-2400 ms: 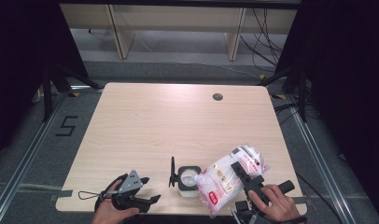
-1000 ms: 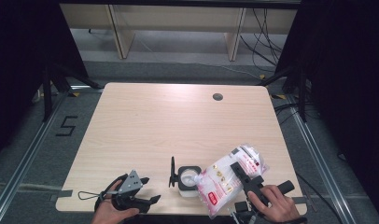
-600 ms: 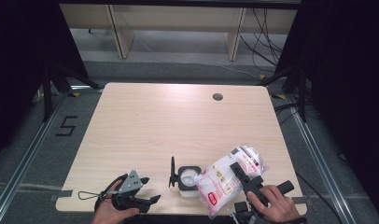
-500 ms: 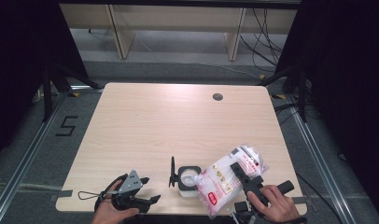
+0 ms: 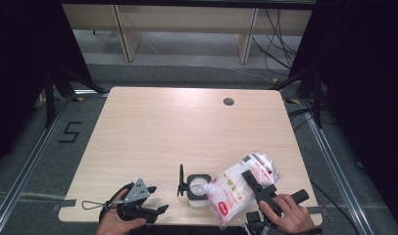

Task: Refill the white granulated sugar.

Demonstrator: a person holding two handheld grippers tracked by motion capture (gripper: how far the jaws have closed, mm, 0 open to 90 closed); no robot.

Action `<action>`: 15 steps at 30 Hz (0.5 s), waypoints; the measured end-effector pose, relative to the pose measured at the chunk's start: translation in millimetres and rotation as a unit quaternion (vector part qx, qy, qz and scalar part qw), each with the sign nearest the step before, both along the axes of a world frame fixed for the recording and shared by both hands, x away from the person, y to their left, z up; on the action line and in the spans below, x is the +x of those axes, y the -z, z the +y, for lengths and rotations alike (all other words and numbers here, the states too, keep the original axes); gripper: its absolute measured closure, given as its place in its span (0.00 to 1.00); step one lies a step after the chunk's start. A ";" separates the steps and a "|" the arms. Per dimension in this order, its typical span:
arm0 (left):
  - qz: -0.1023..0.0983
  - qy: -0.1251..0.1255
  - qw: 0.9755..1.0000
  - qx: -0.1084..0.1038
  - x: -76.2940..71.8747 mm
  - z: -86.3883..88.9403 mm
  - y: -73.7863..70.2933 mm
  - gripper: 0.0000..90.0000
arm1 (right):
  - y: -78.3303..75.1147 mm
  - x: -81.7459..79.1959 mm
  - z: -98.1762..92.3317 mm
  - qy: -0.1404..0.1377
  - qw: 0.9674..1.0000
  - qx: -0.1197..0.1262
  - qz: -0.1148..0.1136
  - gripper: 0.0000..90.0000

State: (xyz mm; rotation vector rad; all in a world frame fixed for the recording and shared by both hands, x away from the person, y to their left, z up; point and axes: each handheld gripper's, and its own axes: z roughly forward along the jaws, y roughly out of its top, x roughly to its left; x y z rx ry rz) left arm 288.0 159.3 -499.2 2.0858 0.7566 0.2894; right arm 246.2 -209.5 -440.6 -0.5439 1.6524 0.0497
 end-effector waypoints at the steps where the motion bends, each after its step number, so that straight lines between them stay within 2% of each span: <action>1: -0.001 0.006 1.000 0.009 0.6 1.3 -0.6 0.29 | 0.4 -0.5 -0.4 0.003 1.000 0.003 -0.003 0.61; 2: -0.001 0.005 1.000 0.010 0.4 1.2 -0.6 0.29 | -1.2 0.5 0.7 -0.007 1.000 -0.007 -0.008 0.61; 5: 0.000 0.008 1.000 0.011 -0.1 1.5 -1.0 0.29 | -2.3 0.5 0.3 -0.005 1.000 -0.008 0.002 0.61; 7: -0.001 0.005 1.000 0.012 0.6 1.6 -1.0 0.29 | -0.9 1.4 -1.3 -0.007 1.000 0.006 0.005 0.61; 8: -0.001 0.000 1.000 0.001 -0.4 0.3 -0.1 0.29 | -1.0 1.7 -1.2 -0.006 1.000 0.005 0.008 0.61; 10: 0.000 0.002 1.000 0.003 -0.5 0.6 -0.4 0.29 | -0.3 3.4 -1.2 -0.013 1.000 0.007 0.007 0.61; 11: 0.000 0.003 1.000 0.002 -0.1 0.6 -0.4 0.29 | 1.6 4.0 -2.5 -0.009 1.000 0.014 0.014 0.61; 12: 0.000 0.000 1.000 0.000 -0.1 0.2 0.1 0.29 | 2.3 2.0 -2.5 0.008 0.999 0.025 0.022 0.61; 13: 0.000 0.001 1.000 0.002 -0.1 0.4 0.1 0.29 | 1.7 3.9 -2.6 -0.006 1.000 0.020 0.016 0.62; 15: 0.000 0.002 1.000 0.003 -0.6 0.4 0.1 0.29 | 1.6 4.0 -3.0 -0.005 1.000 0.020 0.017 0.62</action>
